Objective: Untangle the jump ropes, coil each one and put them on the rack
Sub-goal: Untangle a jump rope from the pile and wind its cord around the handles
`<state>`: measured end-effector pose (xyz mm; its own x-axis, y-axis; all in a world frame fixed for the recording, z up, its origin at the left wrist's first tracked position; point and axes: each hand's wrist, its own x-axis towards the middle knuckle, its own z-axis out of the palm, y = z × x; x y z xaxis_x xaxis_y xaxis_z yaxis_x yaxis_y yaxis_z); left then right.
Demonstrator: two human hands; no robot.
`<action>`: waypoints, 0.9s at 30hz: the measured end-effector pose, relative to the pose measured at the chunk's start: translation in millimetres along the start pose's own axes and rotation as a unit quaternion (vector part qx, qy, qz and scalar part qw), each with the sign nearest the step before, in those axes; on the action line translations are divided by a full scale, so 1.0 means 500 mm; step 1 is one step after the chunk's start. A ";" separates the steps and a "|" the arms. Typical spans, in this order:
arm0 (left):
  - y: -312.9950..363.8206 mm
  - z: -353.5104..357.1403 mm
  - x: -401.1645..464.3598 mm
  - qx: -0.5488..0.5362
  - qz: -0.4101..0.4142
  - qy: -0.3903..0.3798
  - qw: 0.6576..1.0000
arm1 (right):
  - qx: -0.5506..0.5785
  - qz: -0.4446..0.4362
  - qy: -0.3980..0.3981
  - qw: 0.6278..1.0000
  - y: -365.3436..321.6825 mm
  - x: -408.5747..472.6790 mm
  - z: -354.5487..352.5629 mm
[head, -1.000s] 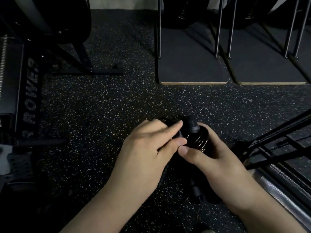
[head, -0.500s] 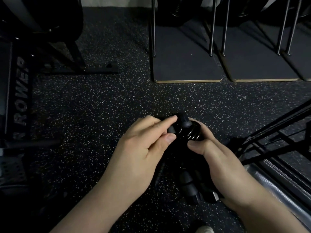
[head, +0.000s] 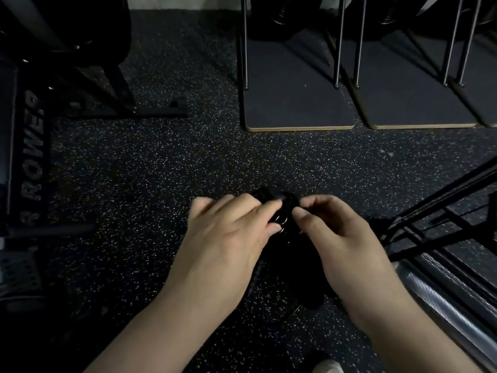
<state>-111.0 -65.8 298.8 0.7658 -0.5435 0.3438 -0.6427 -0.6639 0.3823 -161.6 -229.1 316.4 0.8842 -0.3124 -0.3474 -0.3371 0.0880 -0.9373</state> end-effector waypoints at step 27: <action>-0.003 0.035 -0.013 -0.057 0.034 -0.022 0.998 | 0.028 0.141 -0.081 0.986 0.012 0.012 -0.034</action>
<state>-114.9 -70.3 280.8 0.7192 -0.6090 0.3344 -0.6891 -0.5639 0.4552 -163.8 -246.6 309.0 0.7992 -0.1135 -0.5902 -0.5628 0.2033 -0.8012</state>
